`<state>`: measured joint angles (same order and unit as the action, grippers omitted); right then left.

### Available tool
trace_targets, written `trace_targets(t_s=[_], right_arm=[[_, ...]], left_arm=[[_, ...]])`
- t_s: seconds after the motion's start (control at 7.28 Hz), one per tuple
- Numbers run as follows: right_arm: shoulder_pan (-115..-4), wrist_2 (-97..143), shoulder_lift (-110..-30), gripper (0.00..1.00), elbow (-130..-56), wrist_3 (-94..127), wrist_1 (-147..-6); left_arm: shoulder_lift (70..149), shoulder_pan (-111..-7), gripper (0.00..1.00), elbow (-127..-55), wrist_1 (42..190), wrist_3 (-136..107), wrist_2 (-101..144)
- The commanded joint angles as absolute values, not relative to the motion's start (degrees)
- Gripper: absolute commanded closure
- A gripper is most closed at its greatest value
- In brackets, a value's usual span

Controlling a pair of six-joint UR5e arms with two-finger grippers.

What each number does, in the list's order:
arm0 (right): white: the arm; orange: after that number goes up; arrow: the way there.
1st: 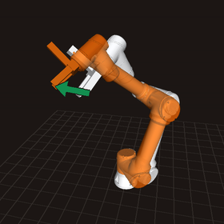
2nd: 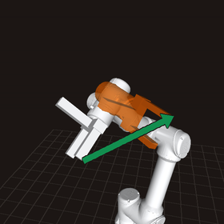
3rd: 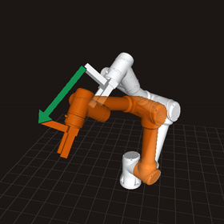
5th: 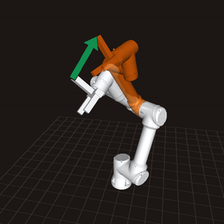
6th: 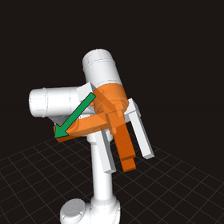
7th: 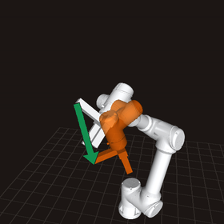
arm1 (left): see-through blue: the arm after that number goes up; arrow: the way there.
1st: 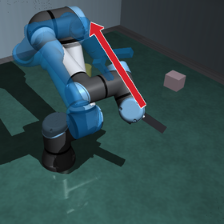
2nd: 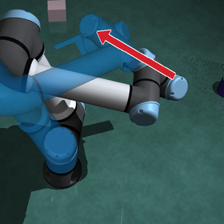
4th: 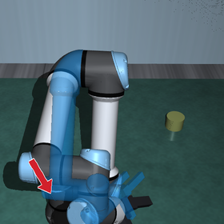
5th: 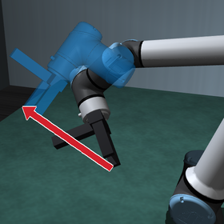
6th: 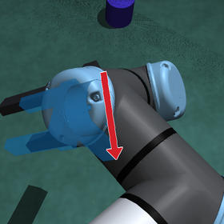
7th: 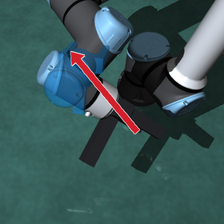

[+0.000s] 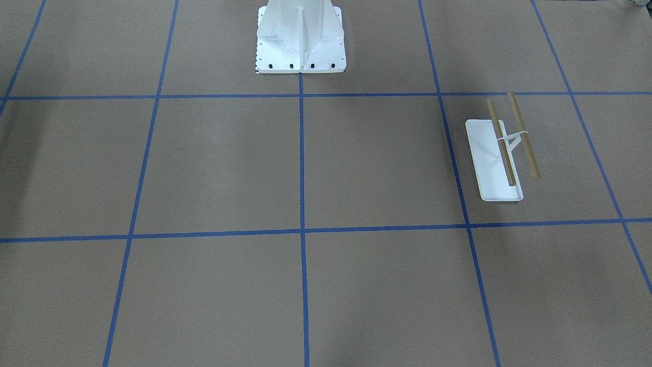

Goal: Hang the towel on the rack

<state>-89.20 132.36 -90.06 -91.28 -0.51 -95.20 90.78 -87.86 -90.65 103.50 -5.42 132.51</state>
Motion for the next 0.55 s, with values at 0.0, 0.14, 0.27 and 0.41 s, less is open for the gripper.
trace_targets(t_s=[0.0,0.14,0.27,0.41], right_arm=[[-89.3,131.13,-94.89,0.0,-91.06,-7.32,-95.19],[-89.47,131.39,-97.27,0.0,-90.97,-10.25,-95.19],[-89.65,130.96,-99.64,0.0,-90.79,-10.46,-94.92],[-90.34,131.13,-101.15,0.0,-90.01,-10.46,-94.92]], left_arm=[[89.83,-87.89,0.01,-91.66,103.8,-5.54,132.8],[89.74,-87.8,0.01,-91.58,105.1,-5.71,132.8],[89.74,-87.89,0.01,-91.76,105.81,-5.89,132.8],[89.74,-87.89,0.01,-91.76,105.91,-5.89,132.8]])
